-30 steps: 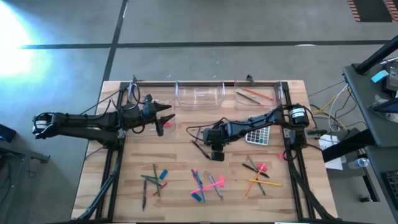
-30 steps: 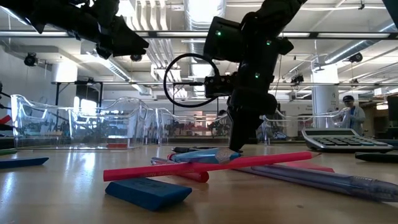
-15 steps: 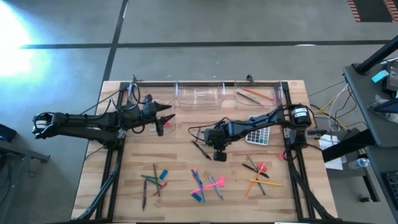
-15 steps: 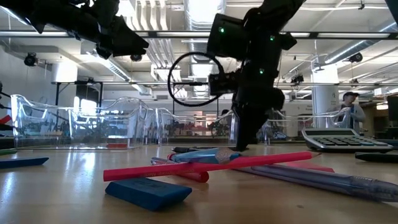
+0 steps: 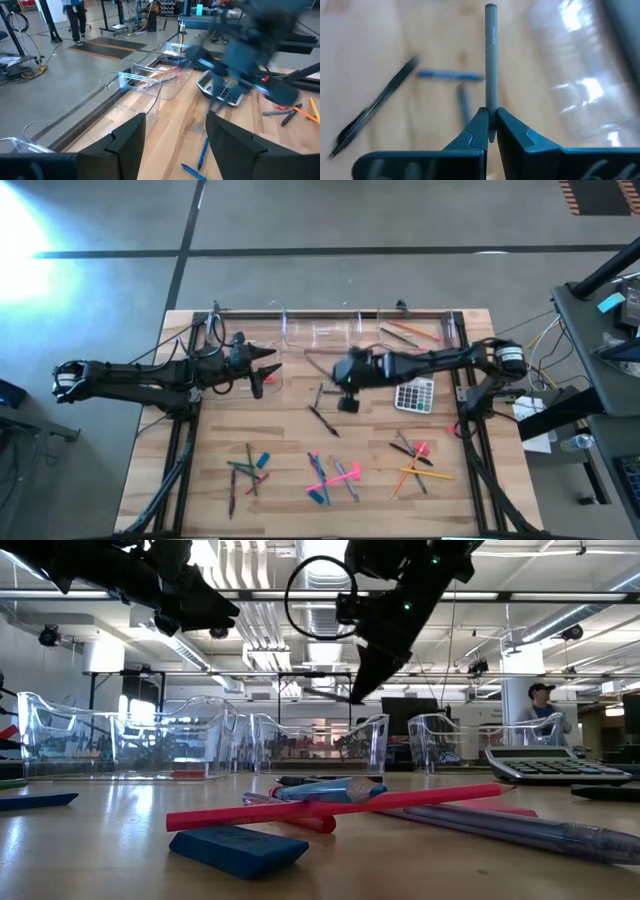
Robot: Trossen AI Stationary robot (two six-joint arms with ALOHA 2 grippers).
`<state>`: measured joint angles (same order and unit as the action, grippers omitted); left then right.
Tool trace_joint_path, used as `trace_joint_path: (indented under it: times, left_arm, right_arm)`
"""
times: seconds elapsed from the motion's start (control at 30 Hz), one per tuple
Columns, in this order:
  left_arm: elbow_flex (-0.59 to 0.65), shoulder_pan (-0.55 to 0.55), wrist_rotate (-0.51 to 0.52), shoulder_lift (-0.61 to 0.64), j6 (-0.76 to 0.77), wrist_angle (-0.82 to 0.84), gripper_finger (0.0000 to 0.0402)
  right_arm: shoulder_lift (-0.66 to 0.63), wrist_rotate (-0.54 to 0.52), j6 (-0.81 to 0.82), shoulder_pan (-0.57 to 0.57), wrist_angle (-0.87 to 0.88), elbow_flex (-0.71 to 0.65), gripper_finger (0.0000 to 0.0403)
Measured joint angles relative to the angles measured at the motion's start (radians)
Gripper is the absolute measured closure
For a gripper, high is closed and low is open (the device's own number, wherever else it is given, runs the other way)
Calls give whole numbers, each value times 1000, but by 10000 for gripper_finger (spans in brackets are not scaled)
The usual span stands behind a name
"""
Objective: Sort crayons/erasers/pens/pencils in bins
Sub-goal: Put the gray crayon into the top center transparent bin, then put the blue crayon into the top center transparent bin
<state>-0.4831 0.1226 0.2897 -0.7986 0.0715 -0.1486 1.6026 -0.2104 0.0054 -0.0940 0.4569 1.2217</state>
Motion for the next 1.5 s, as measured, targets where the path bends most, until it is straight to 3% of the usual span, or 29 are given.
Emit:
trace_joint_path:
  times: [0.2,0.43,0.63,0.93,1.2,1.5]
  left_arm:
    - [0,0,0,0,0,0,207]
    - [0,0,0,0,-7,0,207]
    - [0,0,0,0,-16,0,207]
    - [0,0,1,0,-26,0,207]
    - [0,0,0,0,-26,10,207]
    - [0,0,-2,0,-26,31,207]
  right_arm:
    - [-10,16,-87,-179,-68,2,385]
    - [71,132,-108,-370,-70,62,385]
    - [132,142,-123,-417,-63,127,368]
    - [143,132,-110,-417,-28,161,284]
    - [68,137,-57,-312,158,165,251]
    - [39,132,-51,49,177,139,262]
